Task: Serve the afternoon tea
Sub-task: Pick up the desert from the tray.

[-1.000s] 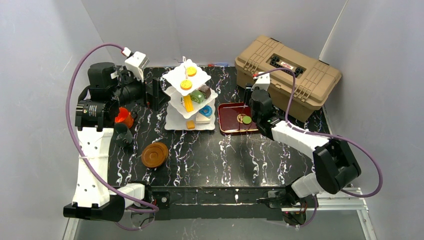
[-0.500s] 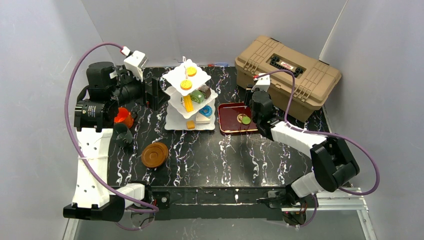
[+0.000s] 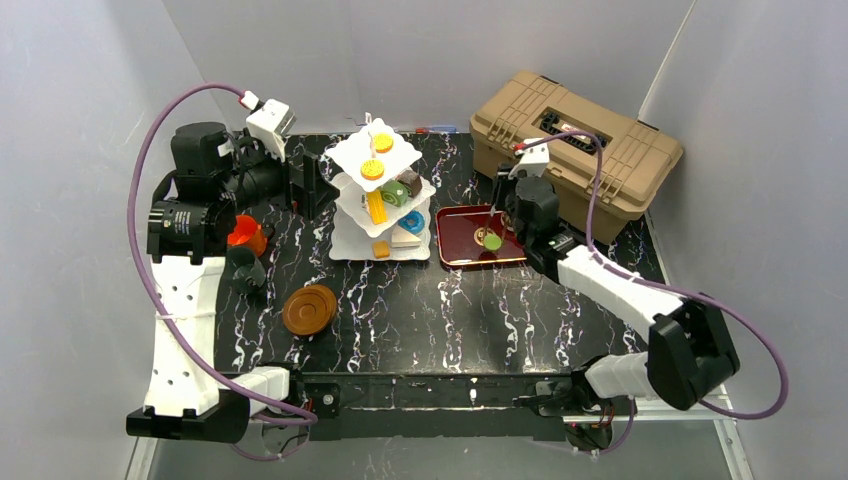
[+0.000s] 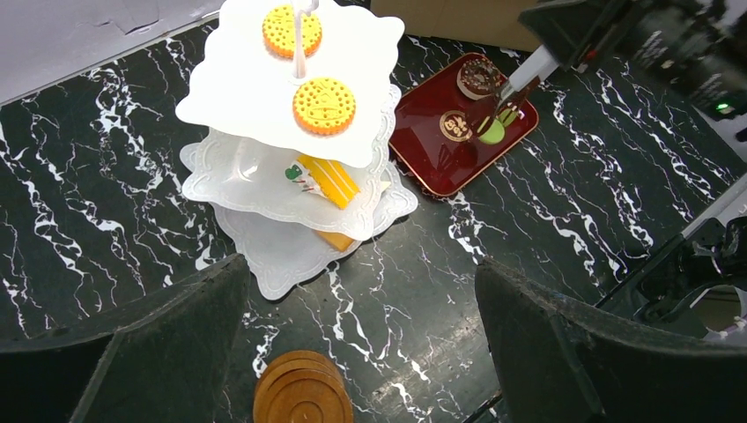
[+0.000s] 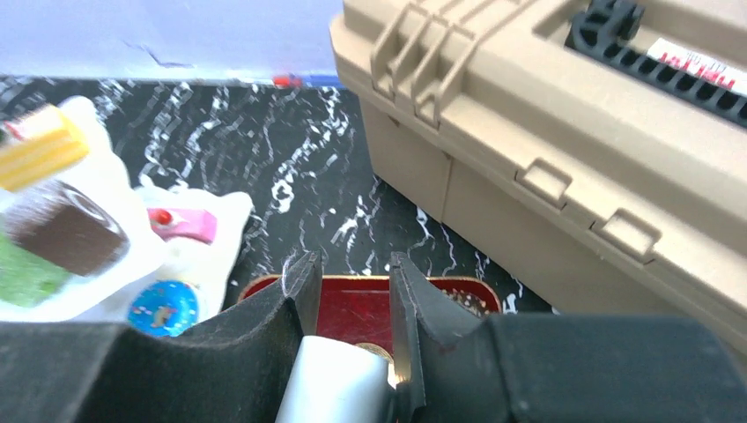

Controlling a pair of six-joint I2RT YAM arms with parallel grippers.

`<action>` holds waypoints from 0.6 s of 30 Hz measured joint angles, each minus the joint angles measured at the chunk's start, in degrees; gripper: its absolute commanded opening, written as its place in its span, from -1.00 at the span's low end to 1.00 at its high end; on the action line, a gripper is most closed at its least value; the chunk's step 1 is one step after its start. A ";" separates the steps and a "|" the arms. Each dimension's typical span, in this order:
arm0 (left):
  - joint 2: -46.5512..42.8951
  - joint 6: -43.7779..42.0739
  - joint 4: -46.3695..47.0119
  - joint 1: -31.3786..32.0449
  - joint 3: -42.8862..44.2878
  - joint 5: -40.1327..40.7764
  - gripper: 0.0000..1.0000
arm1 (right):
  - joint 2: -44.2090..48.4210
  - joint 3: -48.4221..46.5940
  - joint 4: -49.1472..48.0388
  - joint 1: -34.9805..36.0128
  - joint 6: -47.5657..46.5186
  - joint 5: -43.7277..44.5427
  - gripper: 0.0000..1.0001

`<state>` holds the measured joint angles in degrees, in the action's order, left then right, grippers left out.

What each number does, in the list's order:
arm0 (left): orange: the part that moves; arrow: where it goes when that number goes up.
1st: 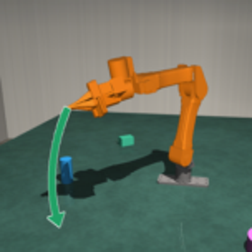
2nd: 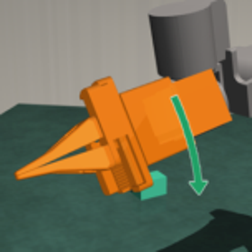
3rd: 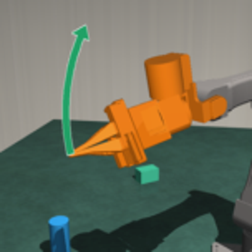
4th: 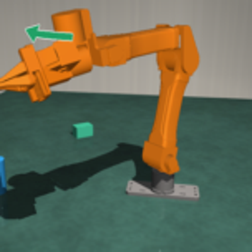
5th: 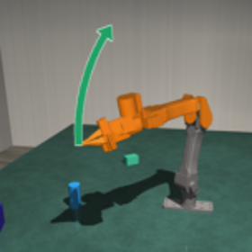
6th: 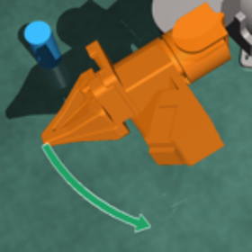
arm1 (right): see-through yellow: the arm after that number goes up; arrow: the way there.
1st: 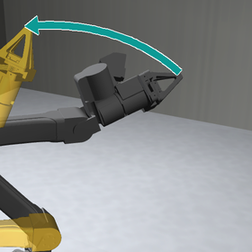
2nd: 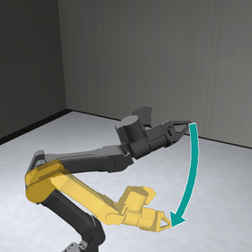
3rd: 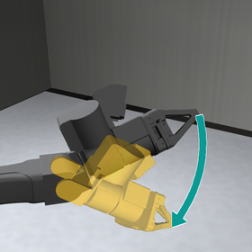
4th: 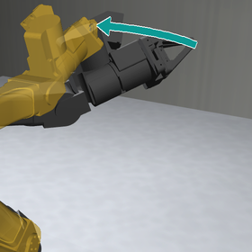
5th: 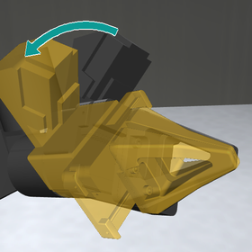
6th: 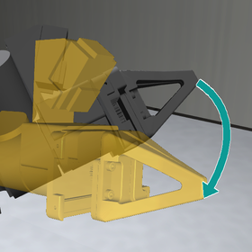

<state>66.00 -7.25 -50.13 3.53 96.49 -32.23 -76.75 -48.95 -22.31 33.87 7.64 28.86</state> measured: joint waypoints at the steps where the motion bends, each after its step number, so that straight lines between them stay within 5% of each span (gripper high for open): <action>1: 0.04 0.02 0.04 0.00 0.00 0.09 0.96 | 1.14 -0.50 0.76 0.22 0.15 -0.46 -0.97; 10: 0.33 0.42 0.39 0.00 0.00 0.83 0.96 | 3.54 -10.43 4.42 9.49 -0.87 -0.50 -0.97; 18: 0.33 0.46 0.37 0.00 0.00 1.40 0.96 | -3.08 -32.57 9.57 14.80 -4.00 -0.85 -0.97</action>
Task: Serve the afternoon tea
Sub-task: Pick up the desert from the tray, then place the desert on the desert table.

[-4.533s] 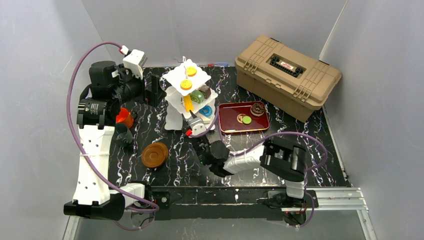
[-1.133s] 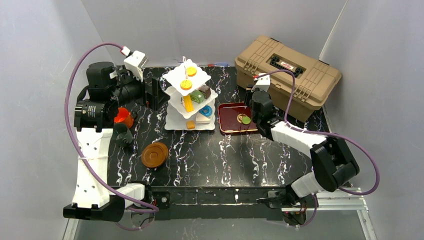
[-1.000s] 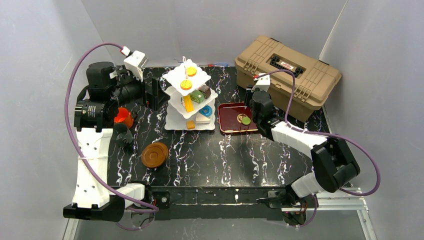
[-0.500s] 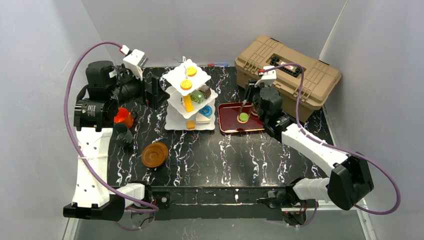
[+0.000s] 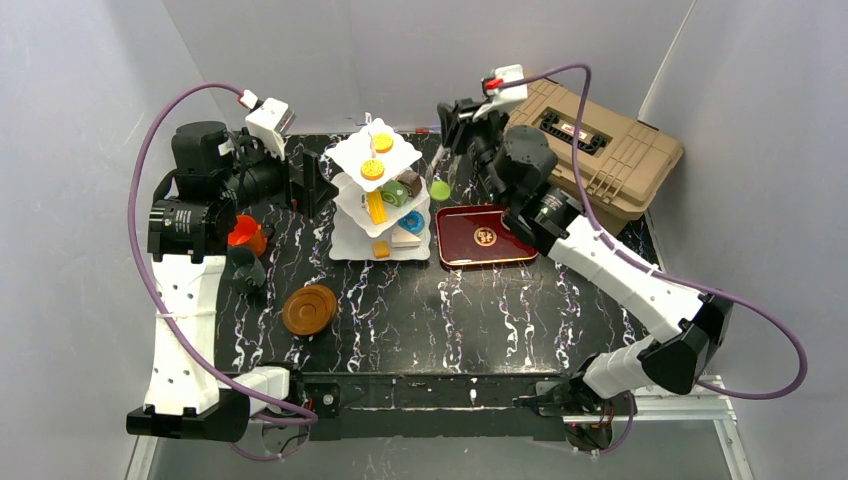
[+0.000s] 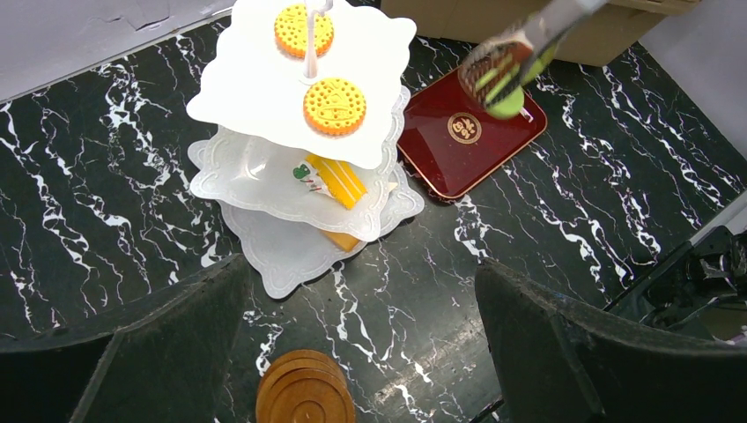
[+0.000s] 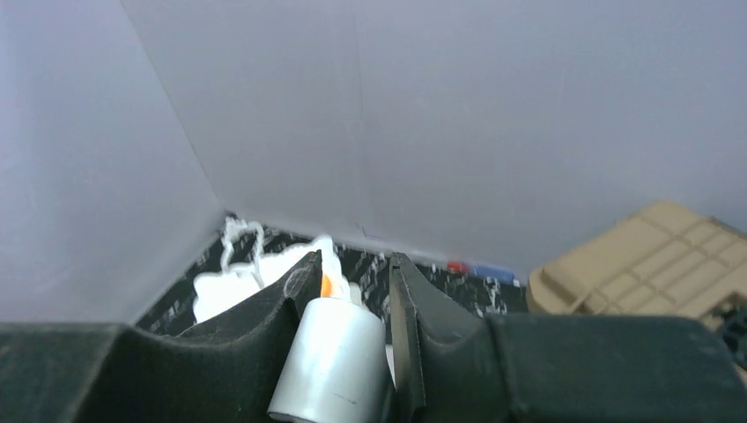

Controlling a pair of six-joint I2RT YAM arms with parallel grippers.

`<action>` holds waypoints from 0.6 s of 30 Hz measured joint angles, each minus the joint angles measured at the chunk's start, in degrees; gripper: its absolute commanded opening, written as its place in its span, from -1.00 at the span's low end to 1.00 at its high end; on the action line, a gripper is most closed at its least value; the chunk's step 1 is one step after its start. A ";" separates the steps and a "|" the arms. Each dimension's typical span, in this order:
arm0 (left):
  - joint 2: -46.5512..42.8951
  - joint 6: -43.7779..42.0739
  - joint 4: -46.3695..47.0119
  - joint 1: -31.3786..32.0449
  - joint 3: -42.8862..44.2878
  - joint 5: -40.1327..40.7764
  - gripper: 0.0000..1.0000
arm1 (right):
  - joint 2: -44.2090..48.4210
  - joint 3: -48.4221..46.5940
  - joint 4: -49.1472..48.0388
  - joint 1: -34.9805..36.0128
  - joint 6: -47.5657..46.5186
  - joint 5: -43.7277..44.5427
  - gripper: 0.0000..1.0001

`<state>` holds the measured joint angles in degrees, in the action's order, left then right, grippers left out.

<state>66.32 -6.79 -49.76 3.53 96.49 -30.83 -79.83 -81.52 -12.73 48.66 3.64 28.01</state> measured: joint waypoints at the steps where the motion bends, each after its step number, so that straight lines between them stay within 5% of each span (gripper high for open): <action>1: 0.00 0.00 0.02 0.00 0.00 0.00 0.96 | -0.68 -2.38 0.07 0.00 -0.24 -0.09 -0.97; 18: -0.24 0.00 0.00 0.00 -0.44 0.17 0.96 | -16.11 -18.62 -3.10 -0.02 -2.58 -1.18 -0.97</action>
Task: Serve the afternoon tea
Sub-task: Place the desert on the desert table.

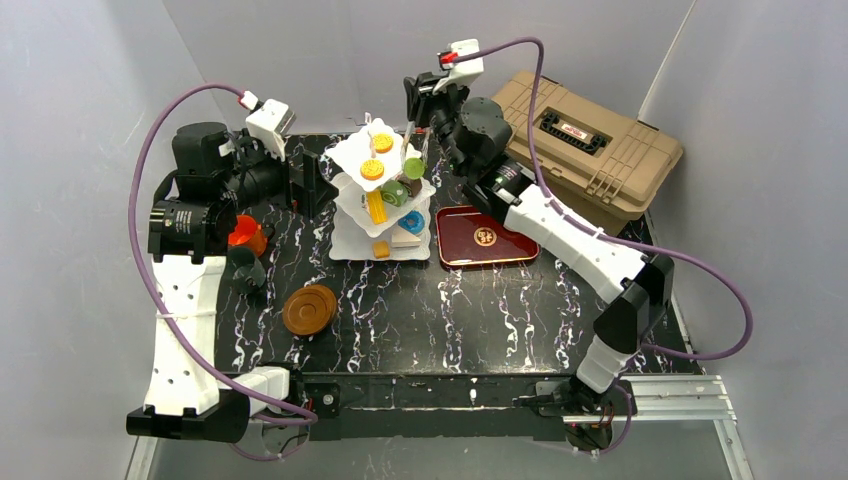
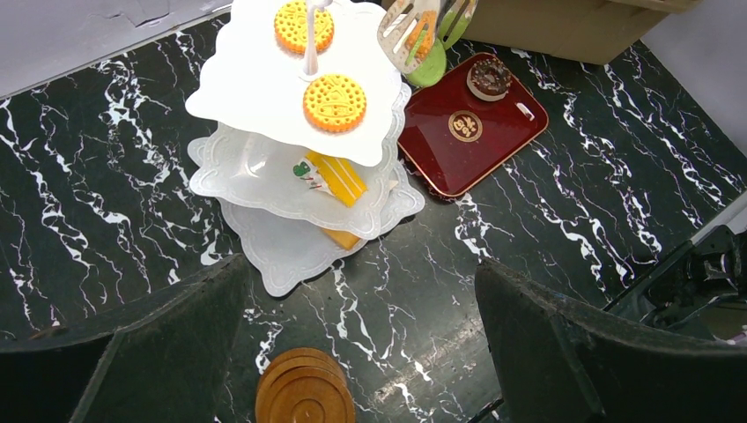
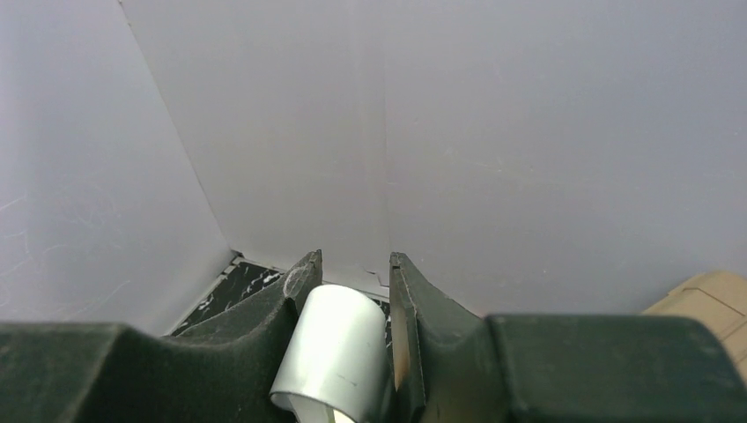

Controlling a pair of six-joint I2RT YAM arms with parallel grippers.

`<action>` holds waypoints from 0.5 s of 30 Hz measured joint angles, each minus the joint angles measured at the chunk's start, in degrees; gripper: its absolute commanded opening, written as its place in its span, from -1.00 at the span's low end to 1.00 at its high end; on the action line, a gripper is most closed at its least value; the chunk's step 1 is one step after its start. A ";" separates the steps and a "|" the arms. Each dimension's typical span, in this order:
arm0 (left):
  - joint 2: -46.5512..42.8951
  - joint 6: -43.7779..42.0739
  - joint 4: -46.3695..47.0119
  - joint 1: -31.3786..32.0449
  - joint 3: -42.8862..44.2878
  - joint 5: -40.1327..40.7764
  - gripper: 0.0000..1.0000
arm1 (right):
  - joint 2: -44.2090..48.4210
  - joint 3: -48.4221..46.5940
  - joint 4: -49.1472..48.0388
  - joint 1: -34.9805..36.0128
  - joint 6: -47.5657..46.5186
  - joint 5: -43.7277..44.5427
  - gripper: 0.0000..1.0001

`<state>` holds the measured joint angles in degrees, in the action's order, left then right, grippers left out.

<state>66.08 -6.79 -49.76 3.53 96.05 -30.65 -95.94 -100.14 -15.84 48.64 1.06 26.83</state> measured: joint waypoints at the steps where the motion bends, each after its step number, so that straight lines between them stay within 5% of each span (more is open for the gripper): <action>1: 0.00 0.00 0.02 0.00 0.00 0.00 0.96 | -0.70 -0.42 -0.42 0.00 -0.04 0.02 -0.97; 15: -1.40 -0.22 0.04 0.00 -1.07 0.00 0.96 | -1.64 -2.86 -4.00 0.00 -0.02 0.50 -0.97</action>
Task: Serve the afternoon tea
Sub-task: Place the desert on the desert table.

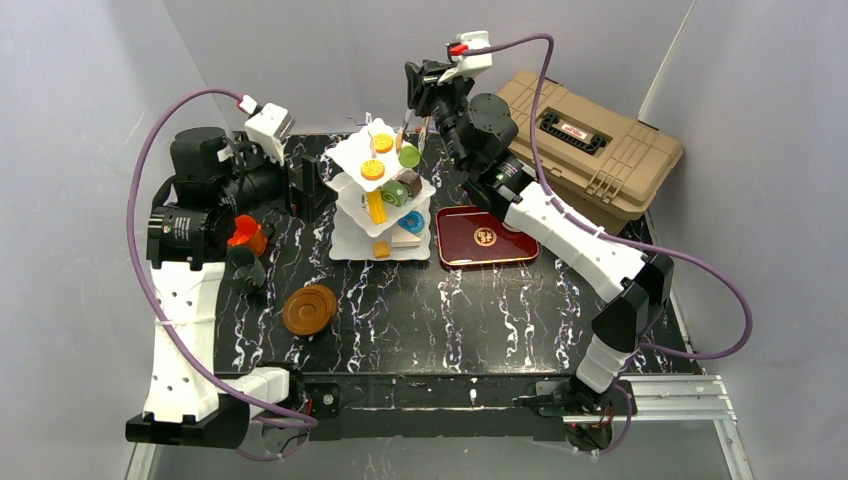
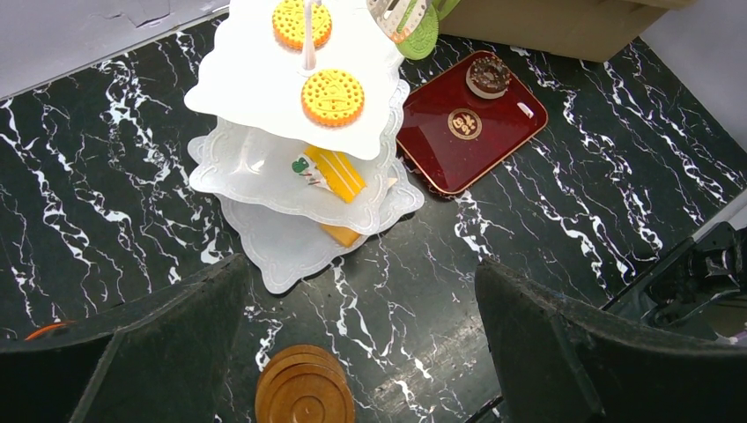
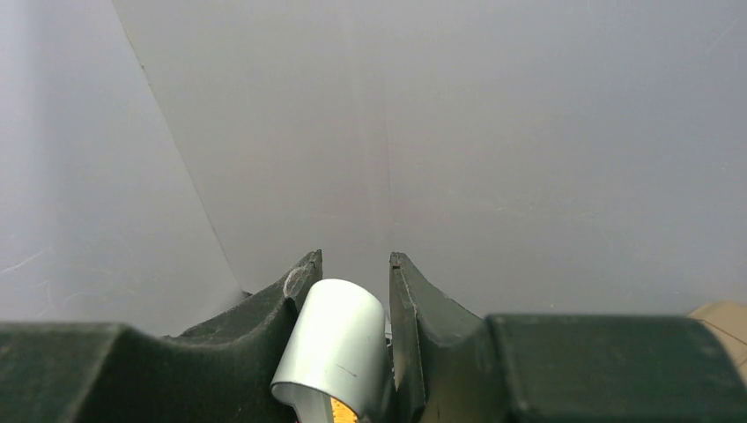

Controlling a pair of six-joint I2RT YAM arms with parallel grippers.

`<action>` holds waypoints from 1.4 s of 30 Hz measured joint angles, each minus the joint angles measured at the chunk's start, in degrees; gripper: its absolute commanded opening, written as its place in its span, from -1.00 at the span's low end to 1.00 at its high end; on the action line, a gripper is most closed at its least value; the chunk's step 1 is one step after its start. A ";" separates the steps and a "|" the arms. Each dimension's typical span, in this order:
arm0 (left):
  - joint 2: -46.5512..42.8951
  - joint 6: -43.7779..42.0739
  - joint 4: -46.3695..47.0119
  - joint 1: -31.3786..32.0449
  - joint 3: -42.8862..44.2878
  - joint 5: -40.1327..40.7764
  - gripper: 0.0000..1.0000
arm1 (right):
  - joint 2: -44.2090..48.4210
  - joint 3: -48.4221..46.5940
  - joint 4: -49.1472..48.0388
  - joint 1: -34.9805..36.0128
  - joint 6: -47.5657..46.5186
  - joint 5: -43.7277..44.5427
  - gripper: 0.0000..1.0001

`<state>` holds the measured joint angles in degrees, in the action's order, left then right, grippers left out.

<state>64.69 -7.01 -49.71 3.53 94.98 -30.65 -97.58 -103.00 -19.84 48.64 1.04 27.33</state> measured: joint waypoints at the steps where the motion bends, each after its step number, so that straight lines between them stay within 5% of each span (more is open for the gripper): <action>1: -0.04 -0.02 -0.04 0.00 -0.07 0.00 0.96 | 0.00 0.00 -0.33 0.00 -0.02 0.09 -0.97; 19: -0.66 -0.66 -0.04 -0.04 -0.44 0.20 0.96 | -7.54 -6.71 -3.93 0.00 0.00 1.49 -0.97; 29: -0.81 -0.87 -0.04 -0.04 -0.44 0.20 0.96 | -8.57 -6.71 -4.42 0.00 0.00 1.38 -0.47; 42: -0.81 -0.87 -0.02 -0.04 -0.44 0.20 0.96 | -8.79 -6.71 -4.81 -0.02 -2.21 1.20 -0.17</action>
<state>63.88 -7.88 -49.74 3.49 94.54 -30.46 -106.37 -109.71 -24.64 48.62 -1.17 28.53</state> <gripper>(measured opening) 0.981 0.404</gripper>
